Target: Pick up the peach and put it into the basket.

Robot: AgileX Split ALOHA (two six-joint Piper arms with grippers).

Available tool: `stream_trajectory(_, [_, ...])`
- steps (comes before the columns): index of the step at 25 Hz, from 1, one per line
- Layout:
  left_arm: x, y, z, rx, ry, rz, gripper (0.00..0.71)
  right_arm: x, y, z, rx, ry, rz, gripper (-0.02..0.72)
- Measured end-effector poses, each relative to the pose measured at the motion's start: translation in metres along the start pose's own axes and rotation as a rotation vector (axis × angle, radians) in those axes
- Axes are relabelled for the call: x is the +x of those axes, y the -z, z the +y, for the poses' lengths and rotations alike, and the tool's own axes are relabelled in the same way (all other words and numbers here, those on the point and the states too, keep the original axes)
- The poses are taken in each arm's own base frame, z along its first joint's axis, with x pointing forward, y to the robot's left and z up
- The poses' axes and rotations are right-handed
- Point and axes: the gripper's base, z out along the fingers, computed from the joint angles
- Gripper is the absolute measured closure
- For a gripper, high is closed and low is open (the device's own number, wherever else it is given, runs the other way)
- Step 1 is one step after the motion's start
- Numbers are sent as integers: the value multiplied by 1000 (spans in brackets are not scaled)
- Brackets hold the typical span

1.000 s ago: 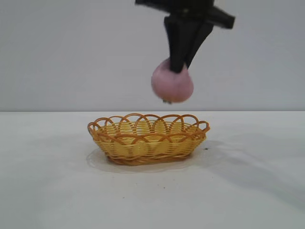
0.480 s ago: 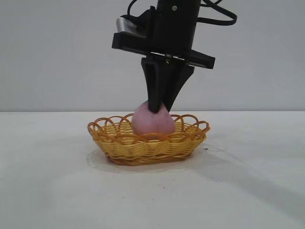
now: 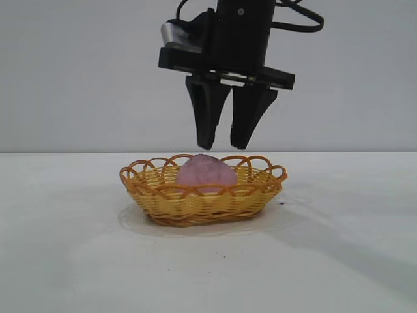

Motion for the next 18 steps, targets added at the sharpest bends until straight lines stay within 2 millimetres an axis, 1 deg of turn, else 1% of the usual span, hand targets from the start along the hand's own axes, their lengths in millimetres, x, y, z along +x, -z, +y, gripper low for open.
stream_trajectory(5, [0, 0, 0, 0, 0, 0, 257, 7, 8, -66, 31, -150, -6, 377])
stream_trajectory(8, [0, 0, 0, 0, 0, 0, 257, 18, 13, -107, 52, -242, 4, 377])
stream_trajectory(11, [0, 0, 0, 0, 0, 0, 257, 31, 18, -138, 91, -300, 35, 377])
stream_trajectory(14, [0, 0, 0, 0, 0, 0, 257, 42, 22, -157, 115, -337, 73, 377])
stream_trajectory(18, [0, 0, 0, 0, -2, 0, 257, 49, 29, -168, 125, -362, 83, 377])
